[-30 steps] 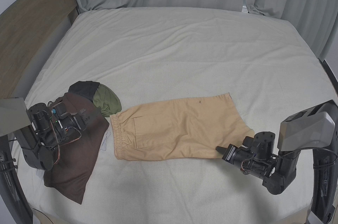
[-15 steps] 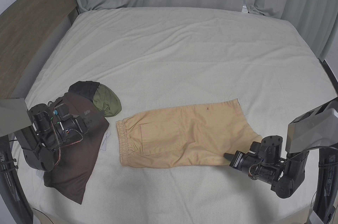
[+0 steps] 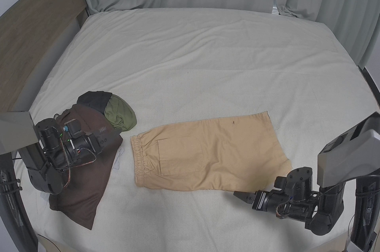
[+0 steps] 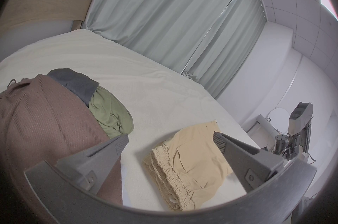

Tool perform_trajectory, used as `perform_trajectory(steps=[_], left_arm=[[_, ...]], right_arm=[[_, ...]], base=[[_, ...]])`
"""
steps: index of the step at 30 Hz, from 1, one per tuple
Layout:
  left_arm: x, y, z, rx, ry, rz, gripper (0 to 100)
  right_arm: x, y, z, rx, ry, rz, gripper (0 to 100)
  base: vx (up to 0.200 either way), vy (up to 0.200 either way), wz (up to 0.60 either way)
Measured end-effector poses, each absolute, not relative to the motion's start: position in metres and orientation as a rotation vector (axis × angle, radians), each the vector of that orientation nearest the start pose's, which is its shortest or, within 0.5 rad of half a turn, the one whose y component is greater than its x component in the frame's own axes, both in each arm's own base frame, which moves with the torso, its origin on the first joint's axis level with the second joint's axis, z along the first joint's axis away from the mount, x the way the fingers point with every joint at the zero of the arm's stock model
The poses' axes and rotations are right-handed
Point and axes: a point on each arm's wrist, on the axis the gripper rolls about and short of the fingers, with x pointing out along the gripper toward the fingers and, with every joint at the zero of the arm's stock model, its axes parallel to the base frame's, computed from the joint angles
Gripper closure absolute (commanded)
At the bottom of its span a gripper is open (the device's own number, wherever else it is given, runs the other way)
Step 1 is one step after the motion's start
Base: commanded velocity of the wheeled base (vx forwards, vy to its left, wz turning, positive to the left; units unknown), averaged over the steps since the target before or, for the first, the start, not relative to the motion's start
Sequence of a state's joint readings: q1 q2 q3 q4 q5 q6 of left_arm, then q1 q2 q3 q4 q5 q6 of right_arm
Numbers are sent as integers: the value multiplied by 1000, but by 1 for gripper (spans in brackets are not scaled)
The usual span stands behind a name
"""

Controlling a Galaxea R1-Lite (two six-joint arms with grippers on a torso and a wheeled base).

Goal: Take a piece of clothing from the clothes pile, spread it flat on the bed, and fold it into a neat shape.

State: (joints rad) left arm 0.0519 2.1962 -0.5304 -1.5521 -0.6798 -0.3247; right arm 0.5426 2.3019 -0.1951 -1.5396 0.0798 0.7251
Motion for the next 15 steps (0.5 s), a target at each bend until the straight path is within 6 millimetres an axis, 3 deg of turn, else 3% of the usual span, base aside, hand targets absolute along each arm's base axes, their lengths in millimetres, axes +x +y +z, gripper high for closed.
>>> perform_trajectory(steps=[5, 15], left_arm=[[331, -1, 49, -359, 222, -617, 0], [325, -10, 44, -391, 264, -644, 0]], right_arm=[[211, 144, -11, 541, 757, 434, 0], [203, 156, 33, 539, 626, 628, 0]], base=[[0, 0, 0], [0, 0, 0]])
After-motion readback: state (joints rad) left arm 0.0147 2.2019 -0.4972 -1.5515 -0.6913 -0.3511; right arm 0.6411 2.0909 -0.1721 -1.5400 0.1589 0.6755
